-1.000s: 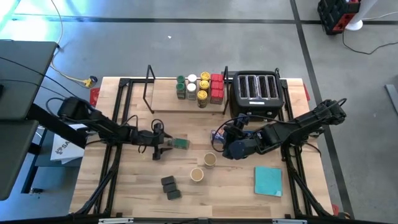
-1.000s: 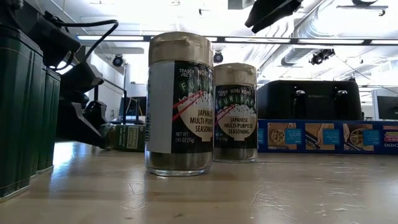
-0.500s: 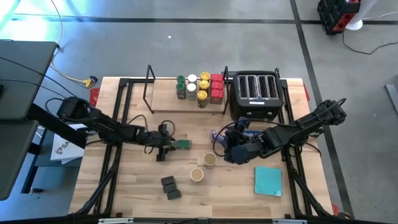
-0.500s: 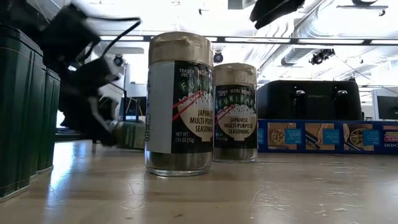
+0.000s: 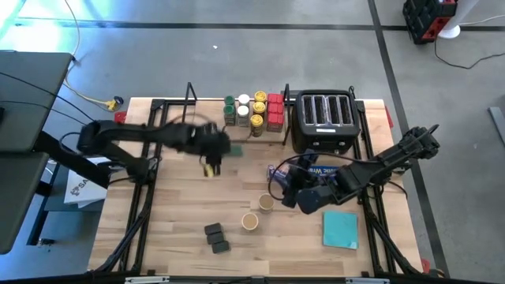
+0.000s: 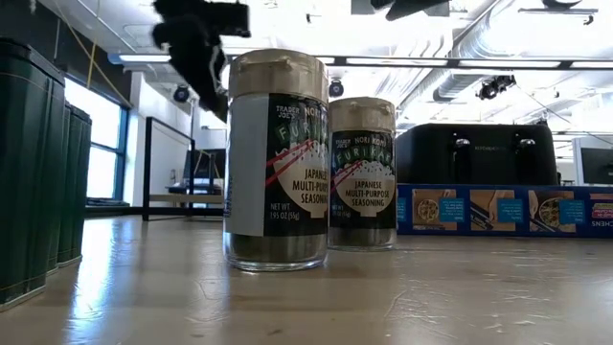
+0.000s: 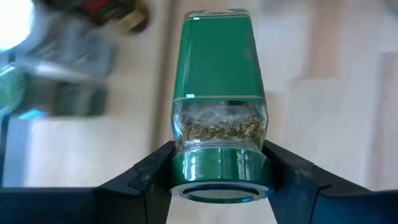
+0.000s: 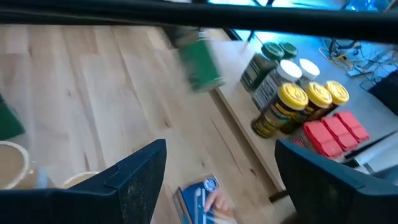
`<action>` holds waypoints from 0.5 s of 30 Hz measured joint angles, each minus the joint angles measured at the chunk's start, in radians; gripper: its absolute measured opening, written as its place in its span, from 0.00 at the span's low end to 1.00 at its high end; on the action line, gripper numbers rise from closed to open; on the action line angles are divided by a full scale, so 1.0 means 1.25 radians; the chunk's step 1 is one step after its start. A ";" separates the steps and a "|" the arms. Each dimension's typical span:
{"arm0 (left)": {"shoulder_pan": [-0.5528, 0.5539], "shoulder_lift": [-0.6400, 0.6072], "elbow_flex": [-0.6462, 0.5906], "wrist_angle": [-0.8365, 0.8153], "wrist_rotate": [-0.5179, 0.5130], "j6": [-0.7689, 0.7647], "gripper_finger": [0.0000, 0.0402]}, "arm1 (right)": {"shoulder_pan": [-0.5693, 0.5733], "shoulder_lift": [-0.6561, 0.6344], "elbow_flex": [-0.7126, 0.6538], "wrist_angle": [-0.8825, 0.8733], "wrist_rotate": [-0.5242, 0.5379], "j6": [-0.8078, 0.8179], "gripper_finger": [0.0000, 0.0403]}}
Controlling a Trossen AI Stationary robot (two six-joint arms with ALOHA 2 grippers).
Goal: Shelf spices
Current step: Put the green seasoning bottle on the shelf aligned with the other green seasoning bottles
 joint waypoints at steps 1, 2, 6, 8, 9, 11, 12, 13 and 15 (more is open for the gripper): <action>0.027 0.020 0.038 -0.043 0.000 0.006 0.50 | 0.003 0.000 0.000 0.008 0.001 -0.007 0.73; 0.054 0.045 0.077 -0.087 -0.001 0.015 0.50 | 0.007 0.000 0.000 0.014 0.005 -0.013 0.73; 0.132 0.153 0.207 -0.235 -0.027 0.063 0.50 | 0.025 0.000 0.000 0.012 0.010 -0.017 0.73; 0.159 0.201 0.255 -0.268 -0.044 0.094 0.50 | 0.034 0.000 0.000 0.012 0.010 -0.015 0.73; 0.170 0.223 0.275 -0.275 -0.047 0.111 0.50 | 0.038 0.000 0.000 0.011 0.011 -0.015 0.73; 0.190 0.264 0.307 -0.294 -0.051 0.135 0.50 | 0.047 0.000 0.000 0.010 0.016 -0.015 0.73; 0.198 0.282 0.319 -0.300 -0.055 0.144 0.50 | 0.051 0.000 0.000 0.010 0.023 -0.015 0.73; 0.204 0.299 0.328 -0.301 -0.057 0.153 0.50 | 0.055 0.000 0.000 0.010 0.029 -0.015 0.73; 0.216 0.326 0.345 -0.306 -0.061 0.168 0.50 | 0.063 0.000 0.000 0.010 0.035 -0.014 0.73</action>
